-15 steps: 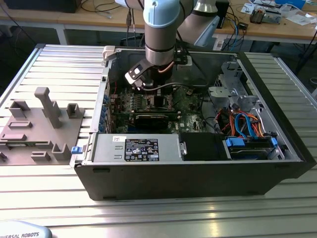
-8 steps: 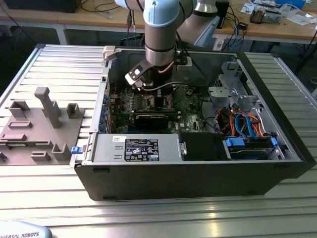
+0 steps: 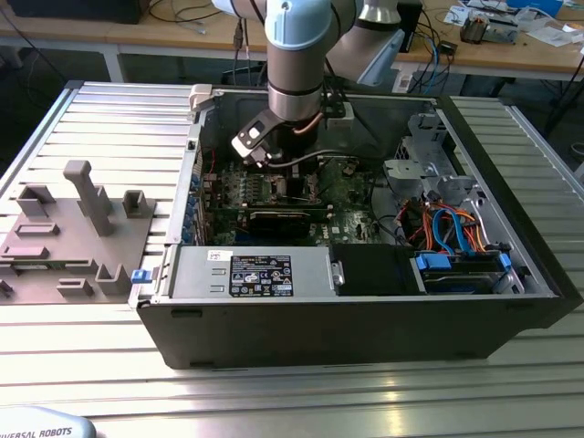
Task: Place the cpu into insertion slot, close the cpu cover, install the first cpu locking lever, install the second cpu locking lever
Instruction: 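Place the cpu into insertion slot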
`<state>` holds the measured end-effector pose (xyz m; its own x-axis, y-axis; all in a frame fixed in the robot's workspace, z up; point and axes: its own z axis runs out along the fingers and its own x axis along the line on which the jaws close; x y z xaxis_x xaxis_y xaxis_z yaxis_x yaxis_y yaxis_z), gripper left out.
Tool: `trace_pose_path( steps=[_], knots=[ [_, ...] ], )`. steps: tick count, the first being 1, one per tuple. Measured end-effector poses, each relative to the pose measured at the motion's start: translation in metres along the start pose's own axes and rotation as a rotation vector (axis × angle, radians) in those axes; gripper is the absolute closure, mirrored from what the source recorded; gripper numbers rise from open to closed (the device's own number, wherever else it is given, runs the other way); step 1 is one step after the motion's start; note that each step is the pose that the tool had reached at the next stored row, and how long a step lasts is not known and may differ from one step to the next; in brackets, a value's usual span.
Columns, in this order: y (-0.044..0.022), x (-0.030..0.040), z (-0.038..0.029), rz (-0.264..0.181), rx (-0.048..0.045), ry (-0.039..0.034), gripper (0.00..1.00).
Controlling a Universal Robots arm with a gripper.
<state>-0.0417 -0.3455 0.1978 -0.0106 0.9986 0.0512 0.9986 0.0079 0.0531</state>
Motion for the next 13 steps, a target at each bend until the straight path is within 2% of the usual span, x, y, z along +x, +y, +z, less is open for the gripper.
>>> trace_pose_path(
  steps=[8, 9, 13],
  knots=[
    [0.0001, 0.0001, -0.0001, -0.003, 0.0003, -0.0005, 0.38],
    [0.0001, 0.0001, -0.0001, -0.003, 0.0003, -0.0001, 0.46],
    [0.0001, 0.0002, 0.0000, -0.003, 0.0002, 0.0001, 0.46]
  ],
)
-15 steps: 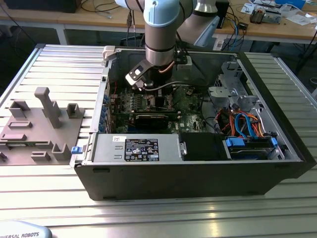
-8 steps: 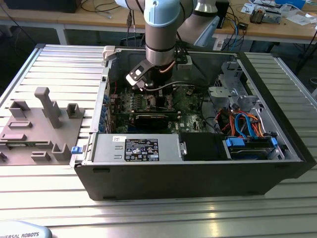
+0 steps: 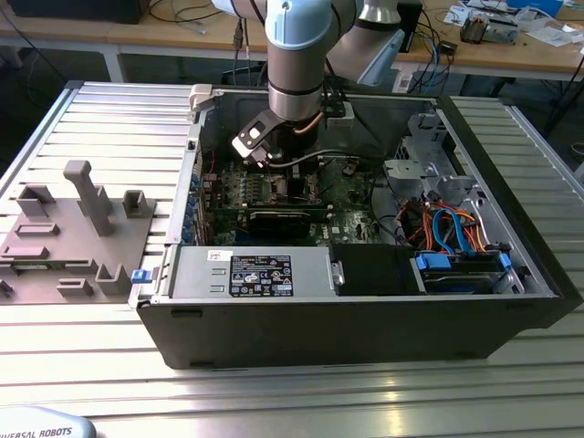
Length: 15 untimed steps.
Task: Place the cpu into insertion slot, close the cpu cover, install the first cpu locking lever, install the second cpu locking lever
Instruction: 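Place the cpu into insertion slot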
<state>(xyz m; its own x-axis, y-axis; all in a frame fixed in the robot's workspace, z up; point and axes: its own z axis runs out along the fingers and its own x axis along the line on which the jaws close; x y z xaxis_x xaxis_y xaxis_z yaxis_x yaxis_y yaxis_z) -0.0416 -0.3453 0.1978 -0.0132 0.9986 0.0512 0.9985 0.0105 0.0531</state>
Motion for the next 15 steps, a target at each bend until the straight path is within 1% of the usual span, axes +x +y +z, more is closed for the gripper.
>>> trace_pose_path(
  steps=[4, 5, 6, 8, 11, 15],
  knots=[
    [0.0001, 0.0002, -0.0008, 0.000, -0.0001, 0.0004, 0.46],
    [0.0004, 0.0005, -0.0073, 0.000, -0.0006, 0.0003, 0.46],
    [0.0005, 0.0005, -0.0084, 0.001, -0.0006, 0.0002, 0.46],
    [0.0011, 0.0005, -0.0084, 0.005, 0.0002, 0.0012, 0.46],
    [0.0021, 0.0004, -0.0075, 0.008, 0.0042, 0.0017, 0.46],
    [0.0038, 0.0003, -0.0050, 0.009, 0.0125, 0.0020, 0.46]
  ],
)
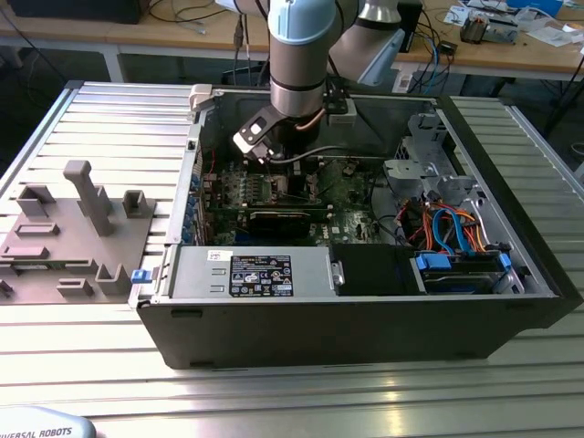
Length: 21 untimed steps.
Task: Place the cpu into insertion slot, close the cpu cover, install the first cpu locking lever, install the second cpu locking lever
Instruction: 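Place the cpu into insertion slot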
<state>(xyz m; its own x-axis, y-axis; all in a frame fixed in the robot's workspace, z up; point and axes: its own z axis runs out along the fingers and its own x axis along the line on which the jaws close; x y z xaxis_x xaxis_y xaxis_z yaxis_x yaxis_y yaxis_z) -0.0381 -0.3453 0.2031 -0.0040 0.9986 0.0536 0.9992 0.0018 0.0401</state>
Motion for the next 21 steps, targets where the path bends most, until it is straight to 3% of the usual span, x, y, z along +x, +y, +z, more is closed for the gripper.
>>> trace_pose_path(
  steps=[6, 16, 17, 20, 21],
  knots=[
    [0.0023, -0.0005, 0.0063, 0.001, 0.0151, -0.0011, 0.46],
    [0.0023, -0.0004, 0.0095, 0.001, 0.0167, 0.0011, 0.45],
    [0.0023, -0.0004, 0.0093, 0.001, 0.0170, 0.0003, 0.39],
    [0.0023, -0.0004, 0.0082, 0.001, 0.0170, 0.0003, 0.39],
    [0.0025, -0.0002, 0.0044, 0.001, 0.0169, 0.0004, 0.39]
  ],
)
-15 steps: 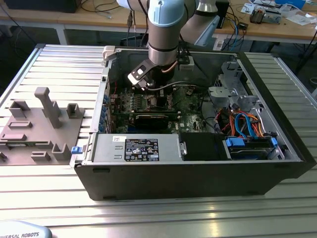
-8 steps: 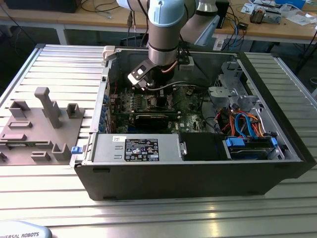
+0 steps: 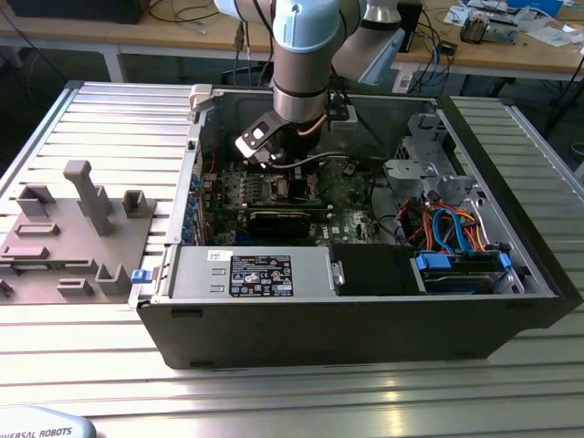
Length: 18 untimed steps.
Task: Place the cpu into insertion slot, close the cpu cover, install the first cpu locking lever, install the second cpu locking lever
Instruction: 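Place the cpu into insertion slot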
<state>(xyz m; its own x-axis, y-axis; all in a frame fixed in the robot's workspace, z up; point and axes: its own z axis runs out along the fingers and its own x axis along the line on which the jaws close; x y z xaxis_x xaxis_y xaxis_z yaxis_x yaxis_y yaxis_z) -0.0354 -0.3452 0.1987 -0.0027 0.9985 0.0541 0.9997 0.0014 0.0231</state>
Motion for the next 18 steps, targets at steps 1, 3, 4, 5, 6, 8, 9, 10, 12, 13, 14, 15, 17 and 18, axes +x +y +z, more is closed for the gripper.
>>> trace_pose_path(
  steps=[1, 3, 4, 5, 6, 8, 9, 10, 12, 13, 14, 15, 17, 18],
  knots=[
    [0.0000, 0.0001, -0.0033, 0.000, 0.0002, -0.0005, 0.39],
    [0.0001, 0.0004, -0.0065, 0.000, 0.0001, 0.0003, 0.39],
    [0.0005, 0.0003, -0.0066, 0.000, 0.0005, 0.0015, 0.39],
    [0.0010, 0.0004, -0.0066, 0.000, 0.0011, 0.0020, 0.39],
    [0.0016, 0.0004, -0.0066, 0.000, 0.0020, 0.0024, 0.39],
    [0.0036, 0.0008, -0.0064, 0.000, 0.0046, 0.0029, 0.39],
    [0.0051, 0.0014, -0.0061, -0.002, 0.0068, 0.0032, 0.39],
    [0.0058, 0.0022, -0.0059, -0.004, 0.0080, 0.0032, 0.39],
    [0.0065, 0.0036, -0.0058, -0.008, 0.0092, 0.0031, 0.39],
    [0.0065, 0.0038, -0.0058, -0.009, 0.0095, 0.0032, 0.39],
    [0.0065, 0.0038, -0.0058, -0.009, 0.0094, 0.0032, 0.39],
    [0.0066, 0.0038, -0.0058, -0.009, 0.0094, 0.0033, 0.39],
    [0.0066, 0.0036, -0.0062, -0.009, 0.0096, 0.0032, 0.39],
    [0.0066, 0.0036, -0.0074, -0.009, 0.0095, 0.0033, 0.39]
  ],
)
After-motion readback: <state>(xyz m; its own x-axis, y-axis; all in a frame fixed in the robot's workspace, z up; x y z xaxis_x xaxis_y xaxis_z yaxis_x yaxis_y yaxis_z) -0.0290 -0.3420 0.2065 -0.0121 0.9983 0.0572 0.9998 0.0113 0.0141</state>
